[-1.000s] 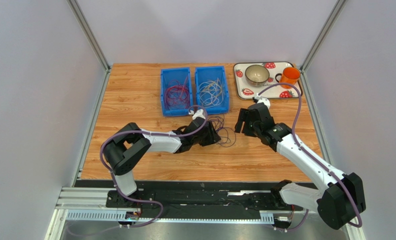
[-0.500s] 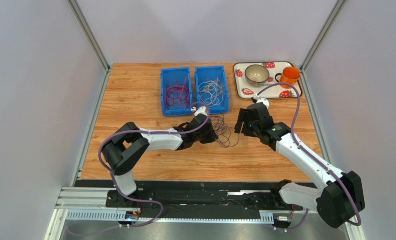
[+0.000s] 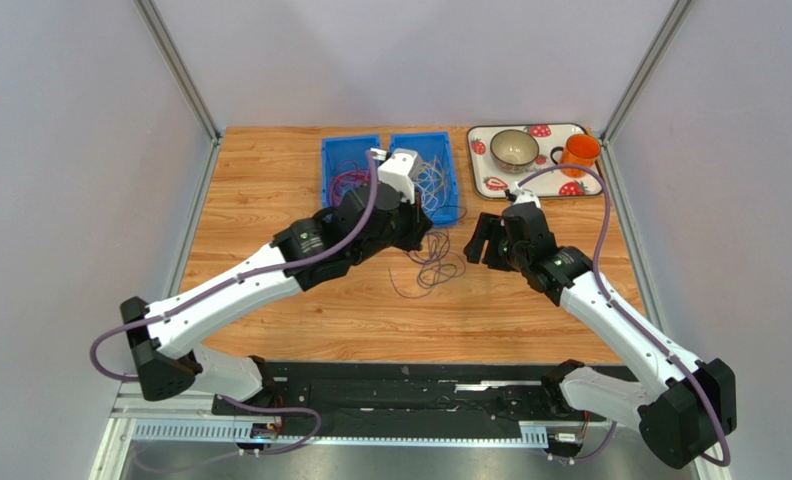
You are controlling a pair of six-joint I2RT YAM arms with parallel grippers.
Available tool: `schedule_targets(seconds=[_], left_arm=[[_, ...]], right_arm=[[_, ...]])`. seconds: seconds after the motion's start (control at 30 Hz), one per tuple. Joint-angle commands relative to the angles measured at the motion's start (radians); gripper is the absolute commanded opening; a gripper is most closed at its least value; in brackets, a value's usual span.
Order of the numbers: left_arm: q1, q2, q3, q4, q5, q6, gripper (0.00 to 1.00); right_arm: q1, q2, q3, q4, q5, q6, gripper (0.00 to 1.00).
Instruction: Untangle the cables
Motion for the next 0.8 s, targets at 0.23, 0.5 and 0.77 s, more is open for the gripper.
schedule_targets(seconds=[0.23, 0.5, 0.77], left_arm=[[0.002, -0.215, -0.188, -0.197, -0.154, 0.112, 0.0], [0.003, -0.278, -0.194, -0.196, -0.237, 0.146, 0.0], [0.045, -0.297, -0.107, -0.226, -0.244, 0.166, 0.0]], right_arm=[[-0.004, -0.072, -0.047, 0.214, -0.252, 0.018, 0.67], [0.009, -0.013, -0.093, 0.251, -0.266, 0.055, 0.66], [0.036, 0.062, -0.117, 0.266, -0.258, 0.061, 0.64]])
